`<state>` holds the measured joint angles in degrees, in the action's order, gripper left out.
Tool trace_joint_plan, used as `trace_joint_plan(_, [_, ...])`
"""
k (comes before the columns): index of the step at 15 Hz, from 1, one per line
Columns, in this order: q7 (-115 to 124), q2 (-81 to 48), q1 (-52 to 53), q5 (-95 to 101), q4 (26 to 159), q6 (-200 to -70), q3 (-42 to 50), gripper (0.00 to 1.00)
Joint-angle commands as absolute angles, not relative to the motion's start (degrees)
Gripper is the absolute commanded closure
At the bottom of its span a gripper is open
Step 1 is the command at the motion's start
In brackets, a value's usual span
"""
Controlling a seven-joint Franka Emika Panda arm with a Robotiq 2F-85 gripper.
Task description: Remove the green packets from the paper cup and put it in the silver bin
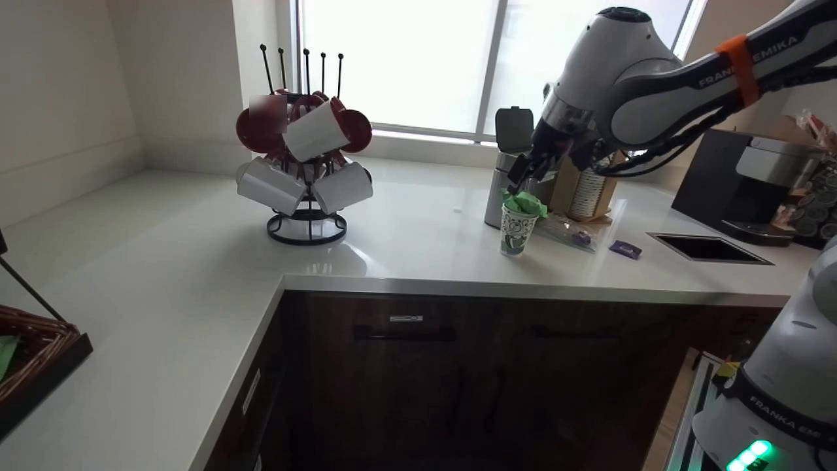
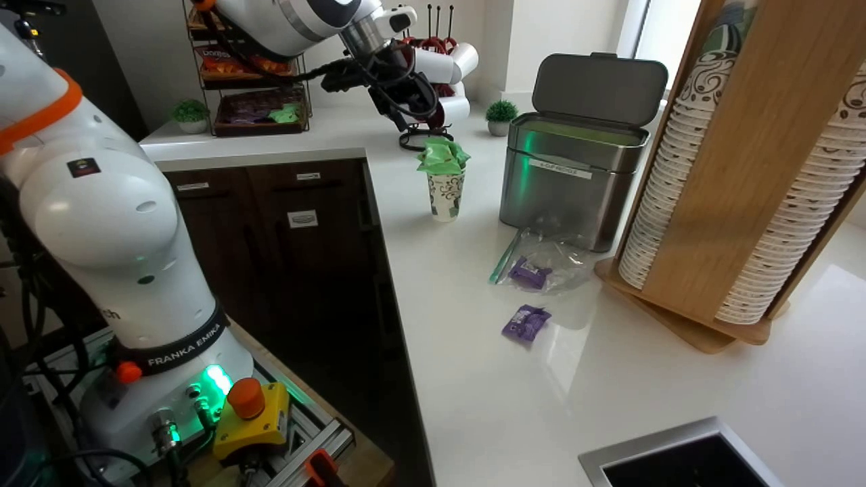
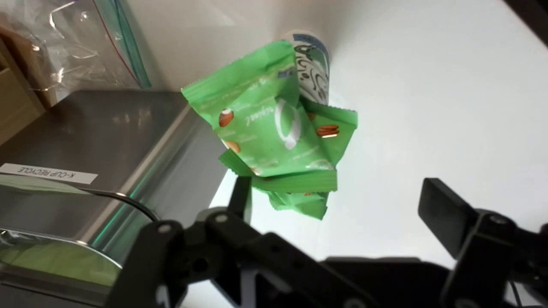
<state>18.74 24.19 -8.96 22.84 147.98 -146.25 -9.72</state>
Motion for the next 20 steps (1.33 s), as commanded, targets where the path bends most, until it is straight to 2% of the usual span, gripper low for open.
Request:
trace_joint_plan(1, [25.3,23.3,-12.9,30.7,149.1,-149.9,-12.9,0.0])
trace_joint_plan(18, [29.1,17.3,-11.6,40.7,149.0,-149.7,-11.6,0.0])
trace_joint_plan(19, [29.2,17.1,-11.5,41.2,149.0,-149.7,-11.4,0.08])
trace_joint_plan(20, [29.5,17.1,-11.4,41.7,149.0,-149.7,-11.2,0.26])
